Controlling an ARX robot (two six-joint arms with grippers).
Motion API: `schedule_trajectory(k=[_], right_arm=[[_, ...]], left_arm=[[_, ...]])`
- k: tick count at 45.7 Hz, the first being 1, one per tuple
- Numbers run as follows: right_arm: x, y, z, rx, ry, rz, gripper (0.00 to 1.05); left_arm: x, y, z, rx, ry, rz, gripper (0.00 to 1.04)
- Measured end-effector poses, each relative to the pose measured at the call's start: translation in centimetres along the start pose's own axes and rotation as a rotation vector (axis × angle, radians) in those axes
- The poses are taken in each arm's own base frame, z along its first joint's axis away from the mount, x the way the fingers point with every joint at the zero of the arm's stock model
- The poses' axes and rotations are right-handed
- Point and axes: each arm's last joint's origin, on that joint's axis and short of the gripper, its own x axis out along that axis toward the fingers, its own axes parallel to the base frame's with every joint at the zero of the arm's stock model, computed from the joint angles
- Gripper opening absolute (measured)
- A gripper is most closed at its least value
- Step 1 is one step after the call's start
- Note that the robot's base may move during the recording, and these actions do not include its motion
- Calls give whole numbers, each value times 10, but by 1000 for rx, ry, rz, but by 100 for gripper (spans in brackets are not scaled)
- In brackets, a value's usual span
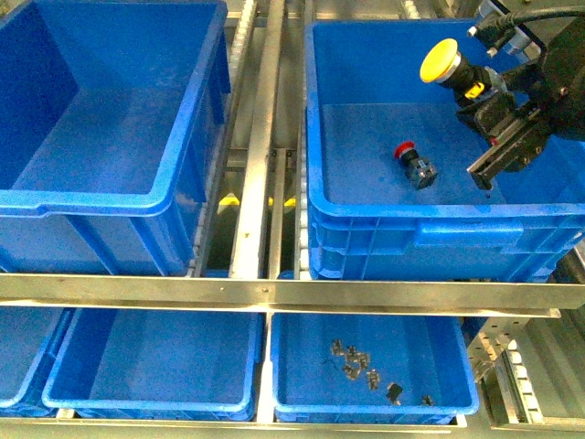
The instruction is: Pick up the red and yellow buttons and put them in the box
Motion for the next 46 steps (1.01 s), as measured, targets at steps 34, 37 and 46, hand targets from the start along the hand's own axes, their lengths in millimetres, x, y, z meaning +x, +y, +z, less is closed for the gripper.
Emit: schedule_trajectory(k=[34,37,46], right_arm=[[221,-45,9,225,277,-164,42],[229,-44,7,234,302,-169,42],[251,-36,-6,262,385,-166,42]], left_arm=[[0,0,0,2,0,0,97],[0,0,0,2,0,0,97],[0,0,0,2,0,0,97]])
